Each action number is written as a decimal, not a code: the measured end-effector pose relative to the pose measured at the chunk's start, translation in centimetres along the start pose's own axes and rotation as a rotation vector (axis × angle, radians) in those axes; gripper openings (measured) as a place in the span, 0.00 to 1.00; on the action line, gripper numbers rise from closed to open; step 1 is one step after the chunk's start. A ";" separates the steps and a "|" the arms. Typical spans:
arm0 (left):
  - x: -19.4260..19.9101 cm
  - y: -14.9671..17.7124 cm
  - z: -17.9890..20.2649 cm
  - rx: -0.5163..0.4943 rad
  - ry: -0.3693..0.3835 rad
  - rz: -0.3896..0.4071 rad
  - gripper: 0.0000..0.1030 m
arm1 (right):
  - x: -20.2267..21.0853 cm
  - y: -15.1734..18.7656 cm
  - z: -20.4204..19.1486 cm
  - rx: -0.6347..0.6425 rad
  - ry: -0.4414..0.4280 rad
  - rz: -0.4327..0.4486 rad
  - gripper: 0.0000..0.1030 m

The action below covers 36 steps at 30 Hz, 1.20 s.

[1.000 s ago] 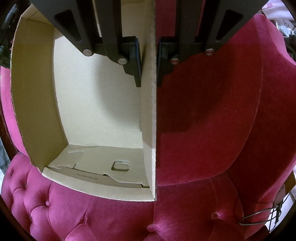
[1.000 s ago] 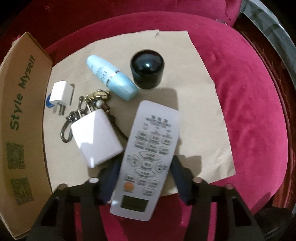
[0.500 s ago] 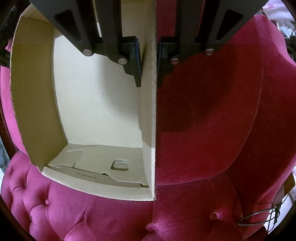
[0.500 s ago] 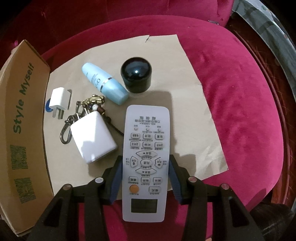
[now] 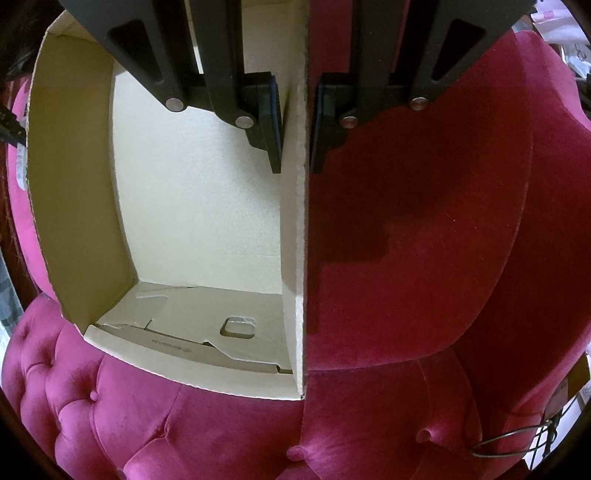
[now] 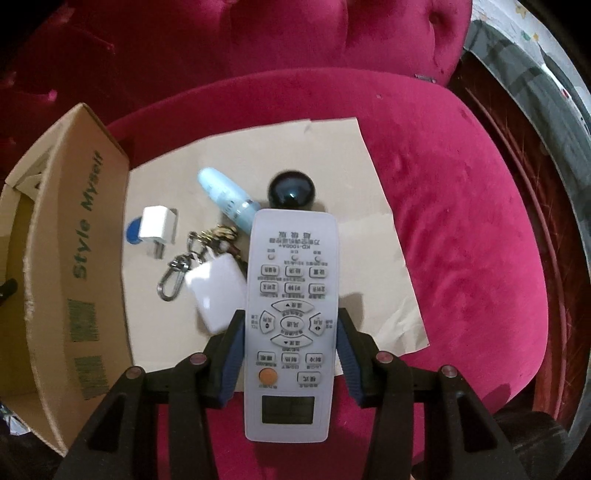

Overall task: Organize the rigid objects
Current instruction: 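Grasp the white remote with the right gripper and lift it, then carry the remote into the box and open the right gripper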

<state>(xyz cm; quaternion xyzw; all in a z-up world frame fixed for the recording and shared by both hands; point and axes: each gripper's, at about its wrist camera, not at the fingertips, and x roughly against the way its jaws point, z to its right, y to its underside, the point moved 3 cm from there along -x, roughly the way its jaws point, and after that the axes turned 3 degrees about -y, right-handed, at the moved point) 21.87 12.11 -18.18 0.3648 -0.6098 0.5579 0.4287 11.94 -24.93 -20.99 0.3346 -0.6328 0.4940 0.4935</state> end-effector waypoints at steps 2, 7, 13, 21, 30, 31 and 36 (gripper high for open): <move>0.1 0.0 -0.1 0.002 0.001 0.000 0.14 | 0.9 -0.1 -0.5 0.012 0.001 0.011 0.48; 0.2 -0.1 -0.5 0.007 0.011 -0.003 0.14 | 3.1 -0.8 -1.7 0.042 -0.019 0.036 0.48; 0.1 0.1 -0.7 0.006 0.013 -0.002 0.14 | 5.8 -1.9 -3.9 0.075 -0.039 0.062 0.48; 0.1 -0.1 -0.5 0.007 0.007 -0.004 0.14 | 8.0 -3.2 -6.9 0.132 -0.061 0.094 0.48; 0.0 -0.1 -0.3 0.004 0.005 -0.002 0.14 | 9.3 -4.2 -11.4 0.206 -0.101 0.108 0.48; 0.0 -0.1 -0.3 0.004 0.005 0.000 0.14 | 9.2 -4.3 -11.8 0.213 -0.107 0.108 0.48; 0.0 0.1 -0.3 0.003 0.003 0.006 0.14 | 9.4 -4.7 -14.5 0.250 -0.136 0.108 0.48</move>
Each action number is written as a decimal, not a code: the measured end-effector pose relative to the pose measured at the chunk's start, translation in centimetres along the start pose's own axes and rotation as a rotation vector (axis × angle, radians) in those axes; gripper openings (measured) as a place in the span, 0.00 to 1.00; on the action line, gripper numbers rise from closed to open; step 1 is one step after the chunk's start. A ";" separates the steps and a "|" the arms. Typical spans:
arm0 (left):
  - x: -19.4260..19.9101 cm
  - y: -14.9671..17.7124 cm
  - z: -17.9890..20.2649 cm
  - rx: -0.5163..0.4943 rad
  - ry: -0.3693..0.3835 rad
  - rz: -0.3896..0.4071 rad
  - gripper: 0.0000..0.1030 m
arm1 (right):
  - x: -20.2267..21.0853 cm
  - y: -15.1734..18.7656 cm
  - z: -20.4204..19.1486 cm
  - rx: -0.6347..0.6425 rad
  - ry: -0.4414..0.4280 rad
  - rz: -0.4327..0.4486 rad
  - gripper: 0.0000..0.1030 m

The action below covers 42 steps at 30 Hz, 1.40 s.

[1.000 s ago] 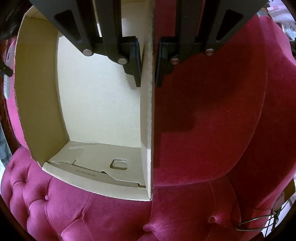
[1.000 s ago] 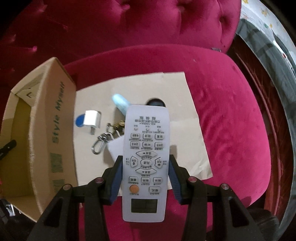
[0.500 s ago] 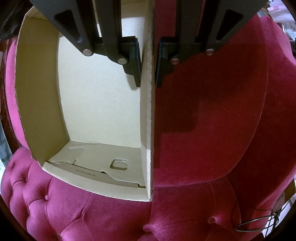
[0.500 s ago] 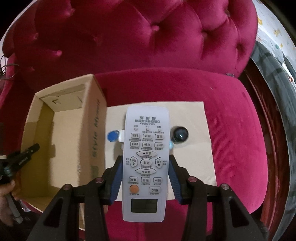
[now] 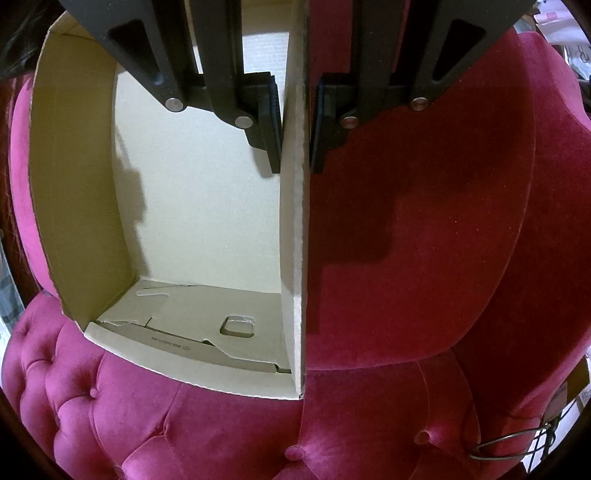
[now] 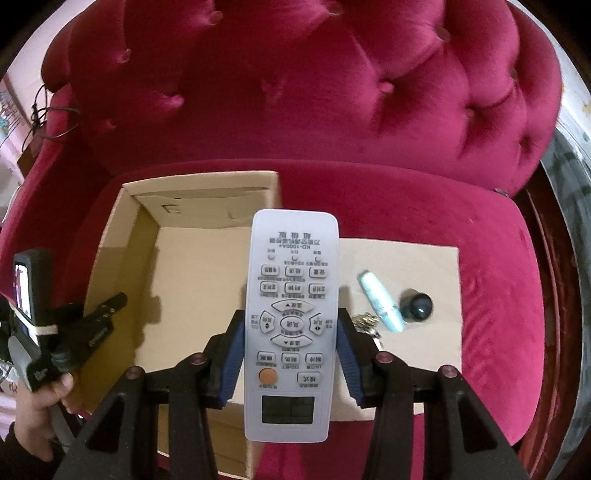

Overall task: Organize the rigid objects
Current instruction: 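Carry the remote into the box and open the right gripper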

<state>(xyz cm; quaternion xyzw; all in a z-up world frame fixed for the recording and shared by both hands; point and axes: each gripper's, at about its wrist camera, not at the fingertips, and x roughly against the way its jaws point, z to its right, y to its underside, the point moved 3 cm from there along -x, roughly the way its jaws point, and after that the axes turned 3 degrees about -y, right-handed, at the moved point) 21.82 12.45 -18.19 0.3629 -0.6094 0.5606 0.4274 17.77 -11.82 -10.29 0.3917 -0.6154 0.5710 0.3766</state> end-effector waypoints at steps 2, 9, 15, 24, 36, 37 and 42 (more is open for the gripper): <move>-0.1 0.1 -0.1 0.003 0.002 -0.002 0.14 | -0.2 -0.4 -1.0 0.011 -0.012 -0.001 0.48; -0.2 0.0 -0.2 0.004 0.003 -0.006 0.14 | -1.6 -1.0 -4.1 0.044 -0.060 -0.016 0.48; -0.2 -0.1 -0.3 0.006 0.006 -0.005 0.14 | -4.0 -1.2 -6.5 0.068 -0.096 -0.046 0.48; -0.3 0.0 -0.5 0.002 0.007 -0.005 0.15 | -8.7 -1.0 -9.0 0.078 -0.145 -0.109 0.48; -0.3 -0.2 -0.5 0.002 0.010 -0.007 0.15 | -14.9 -0.2 -9.9 0.062 -0.147 -0.208 0.48; -0.3 -0.2 -0.4 0.002 0.010 -0.007 0.15 | -15.3 -0.1 -9.9 0.061 -0.147 -0.215 0.48; -0.3 -0.2 -0.4 0.000 0.008 -0.007 0.15 | -16.6 0.4 -10.2 0.057 -0.147 -0.240 0.49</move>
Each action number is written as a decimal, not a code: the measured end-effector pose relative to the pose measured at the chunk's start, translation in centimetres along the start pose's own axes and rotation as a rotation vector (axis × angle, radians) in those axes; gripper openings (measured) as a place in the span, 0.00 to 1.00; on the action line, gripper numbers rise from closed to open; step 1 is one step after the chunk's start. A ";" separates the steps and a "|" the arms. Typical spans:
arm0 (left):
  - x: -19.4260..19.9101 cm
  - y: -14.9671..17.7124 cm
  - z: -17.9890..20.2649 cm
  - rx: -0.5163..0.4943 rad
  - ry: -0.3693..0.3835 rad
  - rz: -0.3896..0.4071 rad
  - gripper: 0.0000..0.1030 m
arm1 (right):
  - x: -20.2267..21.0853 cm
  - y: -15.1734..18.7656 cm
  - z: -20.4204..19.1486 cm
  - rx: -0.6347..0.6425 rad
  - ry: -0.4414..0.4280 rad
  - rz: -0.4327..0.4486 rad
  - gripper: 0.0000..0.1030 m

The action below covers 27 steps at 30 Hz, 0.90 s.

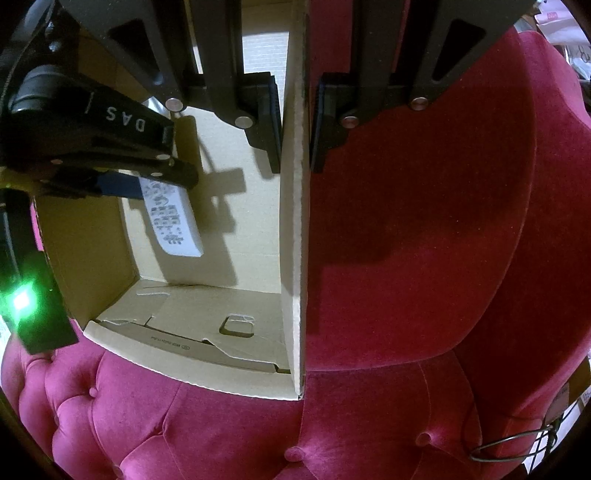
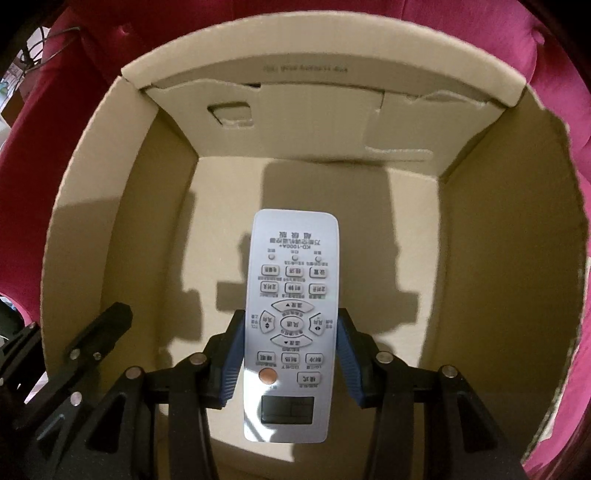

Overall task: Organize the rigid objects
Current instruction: 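Carry the remote into the box and open the right gripper, then move the right gripper back over the white charger plug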

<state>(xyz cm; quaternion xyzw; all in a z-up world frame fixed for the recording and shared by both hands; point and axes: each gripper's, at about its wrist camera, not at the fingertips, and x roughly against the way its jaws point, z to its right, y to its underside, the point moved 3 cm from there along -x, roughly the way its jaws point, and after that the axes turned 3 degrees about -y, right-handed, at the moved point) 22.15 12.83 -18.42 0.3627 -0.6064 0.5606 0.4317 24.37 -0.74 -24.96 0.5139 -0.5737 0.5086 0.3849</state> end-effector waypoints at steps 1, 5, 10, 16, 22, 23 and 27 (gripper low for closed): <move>0.0 0.0 0.1 -0.002 -0.002 0.001 0.15 | -0.2 0.0 0.0 -0.003 -0.003 -0.002 0.49; 0.0 0.0 0.1 -0.001 -0.003 0.002 0.15 | -0.4 0.0 0.6 -0.024 -0.012 -0.002 0.49; 0.1 0.0 0.2 -0.002 -0.005 0.003 0.15 | 0.6 -0.4 1.1 -0.014 -0.009 0.020 0.50; 0.1 0.1 0.3 -0.003 -0.007 0.004 0.15 | 2.1 0.1 0.9 0.007 -0.003 0.059 0.50; 0.1 0.1 0.4 -0.004 -0.011 0.004 0.15 | 4.9 0.6 -0.1 0.022 -0.012 0.111 0.54; 0.0 0.1 0.3 -0.005 -0.012 0.004 0.15 | 5.7 0.8 -0.1 0.027 -0.008 0.126 0.55; 0.0 0.2 0.5 -0.004 -0.013 0.004 0.15 | 8.7 1.6 0.3 0.054 0.009 0.166 0.58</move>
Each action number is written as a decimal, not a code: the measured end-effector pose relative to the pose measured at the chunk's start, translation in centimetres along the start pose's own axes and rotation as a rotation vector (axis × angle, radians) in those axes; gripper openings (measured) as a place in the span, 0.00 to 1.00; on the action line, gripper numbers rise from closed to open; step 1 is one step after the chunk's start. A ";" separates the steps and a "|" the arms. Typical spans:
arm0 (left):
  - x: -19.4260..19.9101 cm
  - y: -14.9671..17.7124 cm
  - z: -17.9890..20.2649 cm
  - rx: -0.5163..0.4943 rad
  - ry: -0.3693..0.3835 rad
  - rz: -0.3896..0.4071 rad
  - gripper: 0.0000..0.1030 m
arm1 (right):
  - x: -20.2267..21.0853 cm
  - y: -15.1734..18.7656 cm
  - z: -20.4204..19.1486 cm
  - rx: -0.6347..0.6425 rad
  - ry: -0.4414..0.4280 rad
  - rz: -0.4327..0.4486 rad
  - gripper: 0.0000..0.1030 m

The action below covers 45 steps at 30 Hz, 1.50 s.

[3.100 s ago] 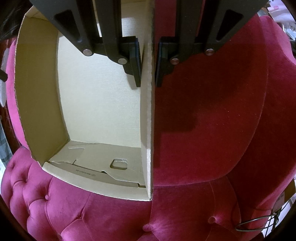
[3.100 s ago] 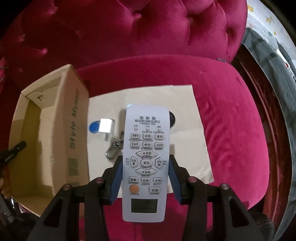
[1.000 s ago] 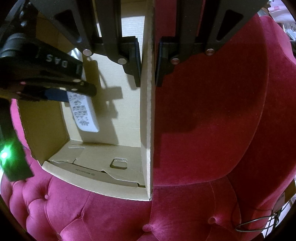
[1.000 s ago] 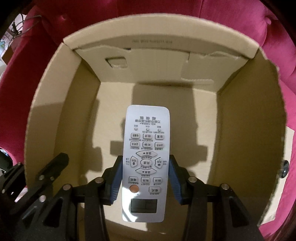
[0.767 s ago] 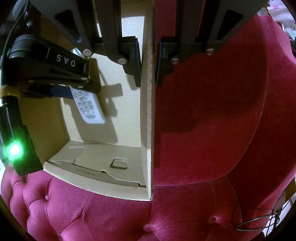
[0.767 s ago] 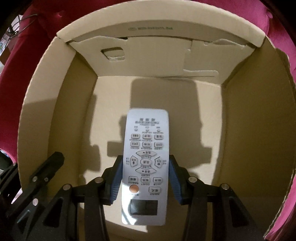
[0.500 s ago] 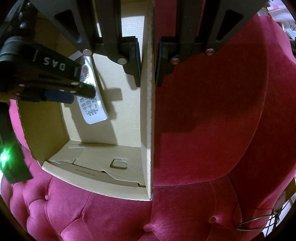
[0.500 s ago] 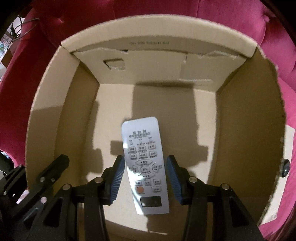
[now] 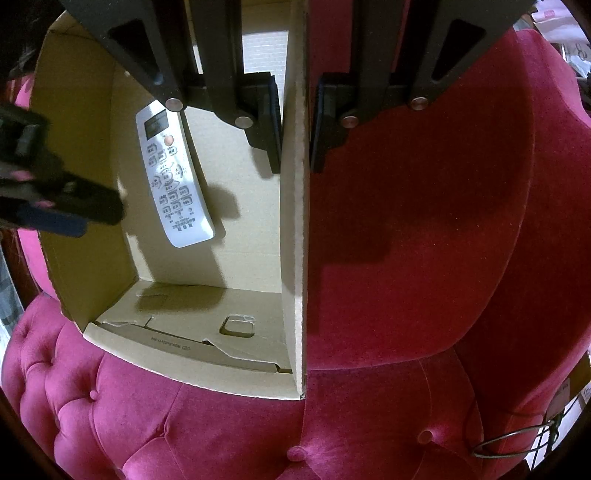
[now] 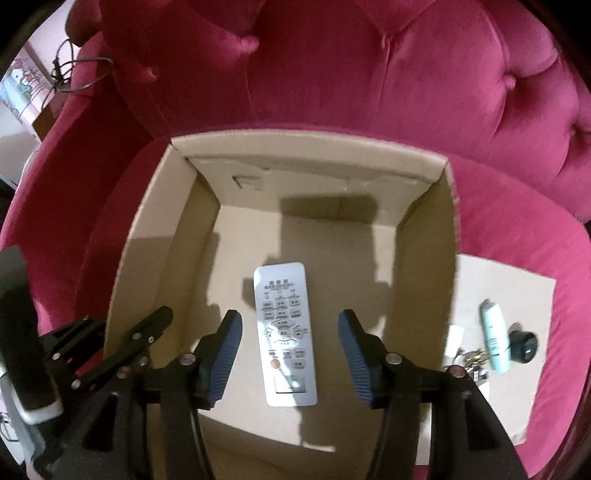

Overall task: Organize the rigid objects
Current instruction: 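Move the right gripper back over the white charger plug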

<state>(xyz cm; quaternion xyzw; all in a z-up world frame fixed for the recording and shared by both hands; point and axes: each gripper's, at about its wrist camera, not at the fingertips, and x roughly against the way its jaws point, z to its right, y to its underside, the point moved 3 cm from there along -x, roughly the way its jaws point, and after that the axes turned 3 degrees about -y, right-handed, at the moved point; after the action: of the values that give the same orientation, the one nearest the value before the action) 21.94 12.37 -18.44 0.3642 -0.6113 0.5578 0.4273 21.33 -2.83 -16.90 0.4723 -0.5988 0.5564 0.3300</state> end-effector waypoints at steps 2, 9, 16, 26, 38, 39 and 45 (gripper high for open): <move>0.0 0.0 0.0 0.000 0.000 0.000 0.15 | 1.7 -0.1 0.5 0.006 0.011 0.019 0.60; 0.0 0.0 0.3 -0.001 -0.006 0.000 0.14 | 5.5 0.0 2.0 0.025 0.033 0.076 0.70; 0.0 0.0 0.3 0.001 -0.005 -0.001 0.14 | 8.3 1.0 4.8 -0.010 0.066 0.132 0.85; 0.0 0.0 0.2 0.002 -0.004 -0.001 0.14 | 9.7 2.8 9.9 -0.044 0.161 0.150 0.92; -0.2 0.0 0.1 0.004 -0.001 -0.003 0.14 | 6.4 6.3 14.5 -0.111 0.177 0.094 0.92; -0.2 0.0 0.1 0.004 -0.001 -0.003 0.14 | 6.1 6.5 14.7 -0.111 0.183 0.087 0.92; -0.1 0.0 0.1 0.002 0.000 -0.002 0.14 | 3.7 8.0 16.4 -0.153 0.173 0.052 0.92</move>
<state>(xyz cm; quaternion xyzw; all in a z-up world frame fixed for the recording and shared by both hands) 21.98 12.31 -18.55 0.3655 -0.6103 0.5580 0.4274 14.78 -20.16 -19.02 0.3803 -0.6208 0.5560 0.4011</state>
